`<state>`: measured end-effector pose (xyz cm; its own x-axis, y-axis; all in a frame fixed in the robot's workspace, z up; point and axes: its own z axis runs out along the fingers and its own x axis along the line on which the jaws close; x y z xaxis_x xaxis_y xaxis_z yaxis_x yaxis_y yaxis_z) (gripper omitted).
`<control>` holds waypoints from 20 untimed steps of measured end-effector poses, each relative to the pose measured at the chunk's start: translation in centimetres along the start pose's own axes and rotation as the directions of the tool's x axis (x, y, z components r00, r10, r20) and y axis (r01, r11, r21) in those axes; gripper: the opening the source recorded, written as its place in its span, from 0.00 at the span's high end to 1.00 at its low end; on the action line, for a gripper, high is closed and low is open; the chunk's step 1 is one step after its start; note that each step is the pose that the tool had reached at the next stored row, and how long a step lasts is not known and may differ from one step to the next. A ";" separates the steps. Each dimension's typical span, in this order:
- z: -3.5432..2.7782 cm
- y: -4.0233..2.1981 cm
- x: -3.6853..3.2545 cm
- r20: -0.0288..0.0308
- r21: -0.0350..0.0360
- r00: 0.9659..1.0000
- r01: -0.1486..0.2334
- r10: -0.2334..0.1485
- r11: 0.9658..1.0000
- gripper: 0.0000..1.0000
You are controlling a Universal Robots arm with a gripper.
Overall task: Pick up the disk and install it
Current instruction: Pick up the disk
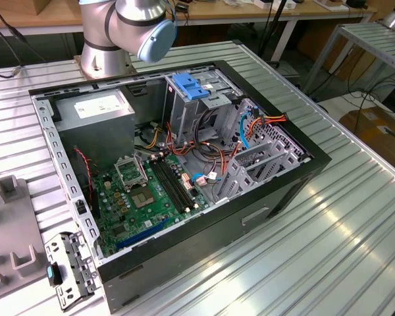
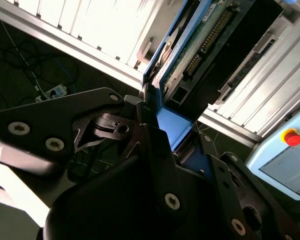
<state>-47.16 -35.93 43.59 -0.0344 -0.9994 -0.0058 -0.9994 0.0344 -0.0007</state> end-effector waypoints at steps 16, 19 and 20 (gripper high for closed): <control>-0.55 0.00 0.00 0.000 0.000 1.000 0.000 0.000 1.000 0.63; -0.72 0.00 0.00 0.000 0.000 1.000 0.000 0.000 1.000 0.63; -0.83 0.00 -0.01 0.000 0.000 1.000 0.000 0.000 1.000 0.63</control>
<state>-47.16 -35.92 44.42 -0.0344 -0.9994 -0.0058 -0.9994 0.0344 -0.0007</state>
